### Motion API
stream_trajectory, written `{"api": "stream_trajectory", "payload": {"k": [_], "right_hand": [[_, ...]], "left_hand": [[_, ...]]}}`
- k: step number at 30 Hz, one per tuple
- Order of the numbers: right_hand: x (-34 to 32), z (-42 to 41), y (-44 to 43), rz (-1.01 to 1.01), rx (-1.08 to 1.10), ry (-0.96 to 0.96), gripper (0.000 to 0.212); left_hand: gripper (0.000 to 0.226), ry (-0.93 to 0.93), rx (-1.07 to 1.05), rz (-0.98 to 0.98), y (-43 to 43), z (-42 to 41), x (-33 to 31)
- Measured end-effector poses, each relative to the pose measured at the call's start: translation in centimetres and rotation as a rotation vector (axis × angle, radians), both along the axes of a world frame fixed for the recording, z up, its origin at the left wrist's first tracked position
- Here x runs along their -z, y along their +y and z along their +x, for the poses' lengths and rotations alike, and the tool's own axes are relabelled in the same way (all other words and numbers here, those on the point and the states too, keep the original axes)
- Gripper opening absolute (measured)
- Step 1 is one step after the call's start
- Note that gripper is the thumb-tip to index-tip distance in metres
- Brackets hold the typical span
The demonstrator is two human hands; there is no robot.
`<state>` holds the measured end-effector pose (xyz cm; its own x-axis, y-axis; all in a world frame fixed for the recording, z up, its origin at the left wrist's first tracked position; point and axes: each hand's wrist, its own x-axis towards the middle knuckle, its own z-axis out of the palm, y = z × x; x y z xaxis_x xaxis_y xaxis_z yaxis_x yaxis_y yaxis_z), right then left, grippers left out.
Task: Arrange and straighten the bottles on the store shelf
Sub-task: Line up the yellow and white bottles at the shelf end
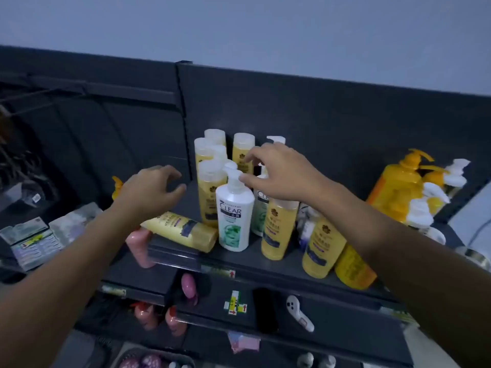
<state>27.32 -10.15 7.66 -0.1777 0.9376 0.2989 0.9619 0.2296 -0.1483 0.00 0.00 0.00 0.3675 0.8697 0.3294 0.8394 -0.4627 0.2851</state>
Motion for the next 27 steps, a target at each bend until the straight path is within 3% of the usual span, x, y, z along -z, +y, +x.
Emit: {"api": "stream_trajectory", "payload": {"k": [4,7,12,15,18,22,27], "right_hand": [[0.7,-2.3,2.5,-0.107,0.002,0.007,0.045],[1.3,-2.8,3.9,-0.16,0.034,0.007,0.038],[0.6,-2.5,5.3,-0.221,0.082,0.046,0.039],[0.3,-2.6,5.7,-0.255,0.082,0.067,0.04],[0.3,-2.4,5.8,-0.273,0.083,0.091,0.042],[0.5,-2.4,5.8,-0.282,0.08,0.115,0.042],[0.4,-2.7,5.7,-0.27,0.079,0.073,0.04]], "left_hand": [[0.053,0.206,-0.177,-0.254,3.9,-3.2,3.5],[0.052,0.239,-0.266,-0.464,6.1,-4.8,6.5],[0.046,0.193,-0.309,-0.711,8.6,-5.3,8.8],[0.041,0.014,-0.351,-0.867,8.6,-4.2,9.0],[0.046,-0.162,-0.44,-0.948,9.0,-3.6,9.2],[0.037,-0.326,-0.508,-1.049,9.6,-3.4,8.9],[0.031,-0.292,-0.402,-0.856,9.3,-2.0,5.1]]}}
